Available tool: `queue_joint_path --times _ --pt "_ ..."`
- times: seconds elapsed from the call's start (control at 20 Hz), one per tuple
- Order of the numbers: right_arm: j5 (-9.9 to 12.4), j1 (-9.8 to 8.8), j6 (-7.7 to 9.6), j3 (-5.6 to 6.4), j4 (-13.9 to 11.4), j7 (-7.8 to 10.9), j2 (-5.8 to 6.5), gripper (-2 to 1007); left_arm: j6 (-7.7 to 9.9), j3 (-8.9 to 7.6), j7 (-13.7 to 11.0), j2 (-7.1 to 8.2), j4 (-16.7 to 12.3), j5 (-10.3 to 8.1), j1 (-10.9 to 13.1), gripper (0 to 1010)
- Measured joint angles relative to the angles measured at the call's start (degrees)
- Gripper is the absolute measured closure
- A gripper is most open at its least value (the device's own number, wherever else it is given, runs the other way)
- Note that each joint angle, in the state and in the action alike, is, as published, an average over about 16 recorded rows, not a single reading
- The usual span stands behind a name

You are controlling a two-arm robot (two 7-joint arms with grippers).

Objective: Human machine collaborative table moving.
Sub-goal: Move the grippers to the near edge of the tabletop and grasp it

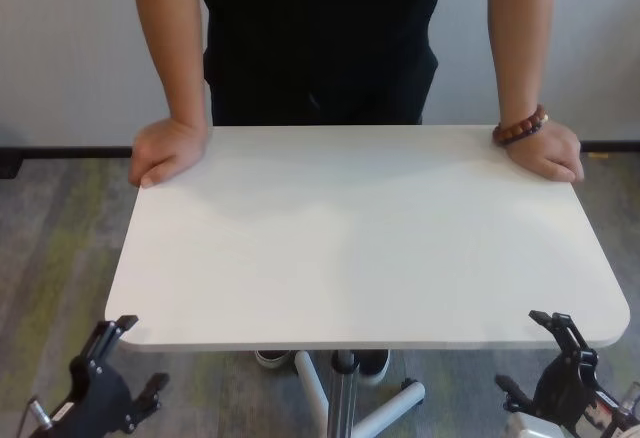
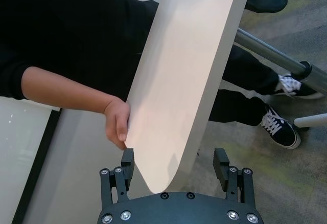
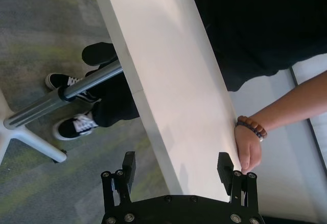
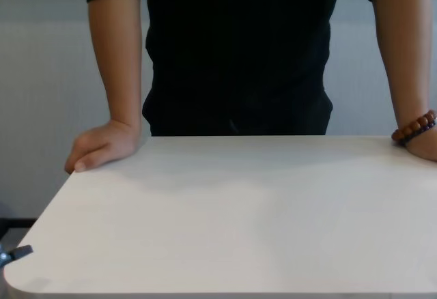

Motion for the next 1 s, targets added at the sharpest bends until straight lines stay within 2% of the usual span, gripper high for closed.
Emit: queue_joint_path --times 0.55,1.0 --pt "-1.2 0.26 0.27 1.36 1.0 1.43 -0.81 0 0.15 1.44 -0.6 -3.85 2.9 4.35 -3.5 8" --pt "-2.5 -0.09 1.11 2.22 1.4 2.24 -1.57 0 0.58 1.84 -1.4 -6.28 6.8 7.42 -6.7 8"
